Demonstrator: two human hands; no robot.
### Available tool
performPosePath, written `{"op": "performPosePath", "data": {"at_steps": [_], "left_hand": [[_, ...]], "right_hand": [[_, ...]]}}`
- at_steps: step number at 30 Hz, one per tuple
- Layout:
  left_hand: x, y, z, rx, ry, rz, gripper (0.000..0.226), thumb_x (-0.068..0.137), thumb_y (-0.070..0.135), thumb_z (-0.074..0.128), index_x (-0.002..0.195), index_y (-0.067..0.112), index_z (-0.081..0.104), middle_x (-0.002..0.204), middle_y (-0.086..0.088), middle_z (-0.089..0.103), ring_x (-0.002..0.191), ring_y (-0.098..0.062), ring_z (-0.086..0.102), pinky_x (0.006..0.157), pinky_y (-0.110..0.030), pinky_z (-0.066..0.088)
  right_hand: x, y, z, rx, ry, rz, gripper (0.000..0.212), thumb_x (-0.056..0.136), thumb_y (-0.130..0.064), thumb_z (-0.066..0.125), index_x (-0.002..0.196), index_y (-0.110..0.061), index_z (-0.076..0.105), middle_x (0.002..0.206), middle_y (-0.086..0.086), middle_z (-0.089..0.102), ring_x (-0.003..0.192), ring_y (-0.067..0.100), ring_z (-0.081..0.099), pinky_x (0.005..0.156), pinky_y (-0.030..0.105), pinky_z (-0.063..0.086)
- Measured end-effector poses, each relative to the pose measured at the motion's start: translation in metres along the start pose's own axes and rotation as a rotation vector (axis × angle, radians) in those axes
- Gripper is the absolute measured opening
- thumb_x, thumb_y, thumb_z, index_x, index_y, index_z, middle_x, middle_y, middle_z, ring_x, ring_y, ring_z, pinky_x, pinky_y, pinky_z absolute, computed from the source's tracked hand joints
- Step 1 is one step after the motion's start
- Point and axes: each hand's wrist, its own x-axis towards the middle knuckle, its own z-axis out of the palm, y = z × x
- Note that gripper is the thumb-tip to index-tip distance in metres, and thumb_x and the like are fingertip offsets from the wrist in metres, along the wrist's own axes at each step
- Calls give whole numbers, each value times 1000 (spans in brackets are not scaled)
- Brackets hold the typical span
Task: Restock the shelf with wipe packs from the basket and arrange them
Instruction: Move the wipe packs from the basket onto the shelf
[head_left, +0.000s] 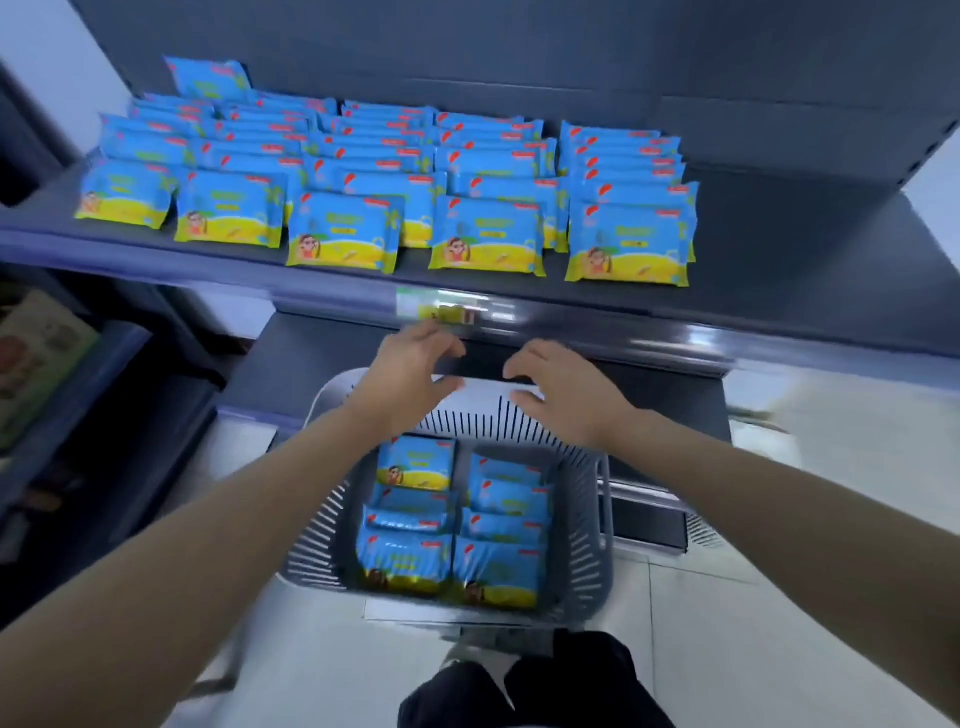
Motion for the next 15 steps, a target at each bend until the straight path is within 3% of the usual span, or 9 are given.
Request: {"op": "performPosePath", "data": {"at_steps": [7, 12, 15], "left_hand": [[-69, -63, 49, 52, -329, -124, 36, 79, 20, 71, 112, 9, 60, 114, -11, 57, 108, -29, 53, 95, -40, 40], [-86, -95, 76, 101, -337, -187, 38, 79, 25, 71, 114, 14, 59, 123, -8, 55, 108, -27, 54, 91, -33, 41], [-85, -110, 88, 138, -336, -215, 37, 81, 28, 68, 115, 16, 58, 119, -5, 56, 103, -24, 55, 86, -30, 40]], "right_hand": [[-19, -14, 106, -166, -490, 85, 34, 92, -27, 53, 119, -8, 54, 121, 13, 54, 111, 30, 50, 91, 44, 44], [-23, -2, 148, -209, -619, 234, 43, 93, -31, 52, 131, -11, 47, 134, 14, 46, 120, 32, 45, 94, 42, 45], [-20, 14, 162, -235, -644, 306, 32, 90, -23, 53, 120, -10, 52, 127, 15, 52, 114, 32, 49, 92, 39, 46]]}}
